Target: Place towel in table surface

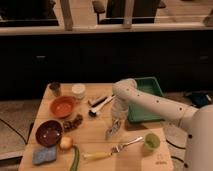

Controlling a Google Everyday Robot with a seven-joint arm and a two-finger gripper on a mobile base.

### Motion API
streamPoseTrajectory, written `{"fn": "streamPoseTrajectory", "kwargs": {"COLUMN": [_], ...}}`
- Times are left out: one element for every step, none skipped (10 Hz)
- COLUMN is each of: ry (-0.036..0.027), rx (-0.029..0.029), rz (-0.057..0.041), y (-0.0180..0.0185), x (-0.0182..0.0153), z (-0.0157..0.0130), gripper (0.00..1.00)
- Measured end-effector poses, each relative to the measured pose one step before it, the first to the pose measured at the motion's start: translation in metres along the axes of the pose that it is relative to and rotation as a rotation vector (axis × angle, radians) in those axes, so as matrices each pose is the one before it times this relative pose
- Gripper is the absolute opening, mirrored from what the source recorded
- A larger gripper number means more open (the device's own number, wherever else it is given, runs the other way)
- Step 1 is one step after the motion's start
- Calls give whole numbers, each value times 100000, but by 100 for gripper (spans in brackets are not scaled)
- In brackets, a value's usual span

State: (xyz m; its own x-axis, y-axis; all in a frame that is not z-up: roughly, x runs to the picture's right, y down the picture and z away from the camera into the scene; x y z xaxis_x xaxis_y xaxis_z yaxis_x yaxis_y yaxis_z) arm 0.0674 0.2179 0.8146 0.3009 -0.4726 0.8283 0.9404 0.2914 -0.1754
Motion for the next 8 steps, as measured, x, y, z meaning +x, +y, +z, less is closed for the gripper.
{"fn": "streamPoseTrajectory", "kwargs": {"ry": [44, -141, -56, -74, 8, -81, 21, -16], "rx": [86, 154, 17, 232, -53, -249, -580, -336], "rz": [13, -138, -98, -29, 137, 492, 1902, 144], "y": [31, 85, 21, -17, 12, 13, 96, -41], "x": [31, 5, -6, 24, 36, 25, 77, 9], "z": [-29, 72, 33, 58, 8, 94, 36, 40], "gripper": [80, 80, 80, 80, 80, 80, 80, 80]}}
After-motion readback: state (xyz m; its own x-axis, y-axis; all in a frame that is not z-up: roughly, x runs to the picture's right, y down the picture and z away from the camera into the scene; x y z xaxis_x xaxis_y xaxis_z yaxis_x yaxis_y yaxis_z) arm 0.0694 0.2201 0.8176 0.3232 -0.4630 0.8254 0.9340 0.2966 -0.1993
